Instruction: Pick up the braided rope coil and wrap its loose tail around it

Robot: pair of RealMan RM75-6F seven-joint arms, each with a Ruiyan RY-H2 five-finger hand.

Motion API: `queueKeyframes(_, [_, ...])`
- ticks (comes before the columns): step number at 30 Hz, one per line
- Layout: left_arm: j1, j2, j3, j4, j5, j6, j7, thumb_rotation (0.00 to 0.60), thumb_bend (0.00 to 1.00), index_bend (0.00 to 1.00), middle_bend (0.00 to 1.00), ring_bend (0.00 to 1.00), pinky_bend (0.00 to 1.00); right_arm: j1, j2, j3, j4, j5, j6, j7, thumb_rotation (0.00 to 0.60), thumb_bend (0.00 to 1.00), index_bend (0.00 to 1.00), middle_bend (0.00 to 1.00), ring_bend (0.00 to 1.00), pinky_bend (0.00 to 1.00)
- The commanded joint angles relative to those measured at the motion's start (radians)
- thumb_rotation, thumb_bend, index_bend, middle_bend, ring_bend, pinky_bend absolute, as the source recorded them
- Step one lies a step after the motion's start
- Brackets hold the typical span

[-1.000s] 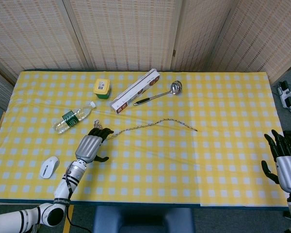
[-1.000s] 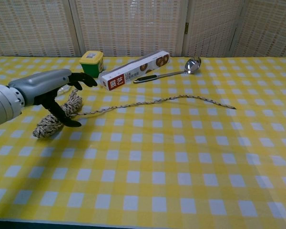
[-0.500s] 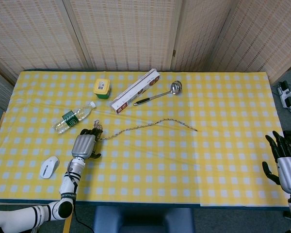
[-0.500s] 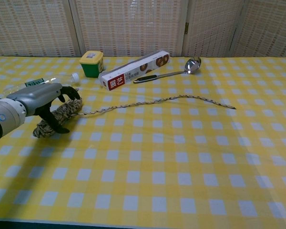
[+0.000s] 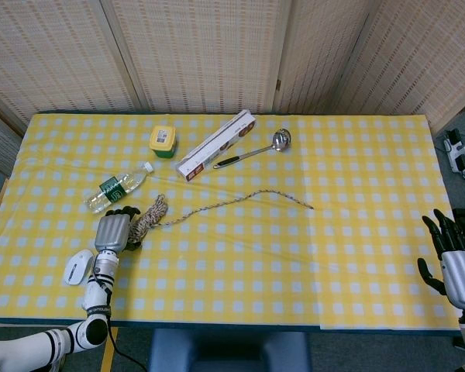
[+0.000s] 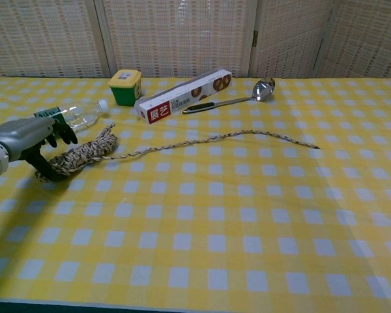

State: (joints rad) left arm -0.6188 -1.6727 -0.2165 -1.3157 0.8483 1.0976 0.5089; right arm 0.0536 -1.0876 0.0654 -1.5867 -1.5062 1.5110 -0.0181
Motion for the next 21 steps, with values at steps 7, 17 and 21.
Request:
queueKeyframes(7, [0.005, -0.011, -0.016, 0.029, 0.008, -0.04, -0.08, 0.6, 0.29, 0.41, 0.4, 0.41, 0.37, -0.002, 0.0, -0.002, -0.005, -0.002, 0.001, -0.004, 0.6, 0.46, 0.0, 0.0, 0.08, 0.0])
queueKeyframes(17, [-0.003, -0.026, -0.027, 0.047, -0.006, -0.064, -0.101, 0.6, 0.3, 0.43, 0.42, 0.42, 0.39, -0.009, 0.001, -0.004, -0.009, 0.0, 0.006, -0.007, 0.6, 0.46, 0.0, 0.0, 0.08, 0.0])
queueKeyframes(21, [0.003, -0.042, -0.029, 0.071, 0.026, -0.055, -0.149, 0.6, 0.36, 0.48, 0.47, 0.47, 0.45, -0.009, 0.0, -0.003, -0.009, 0.001, 0.005, -0.008, 0.6, 0.46, 0.0, 0.0, 0.08, 0.0])
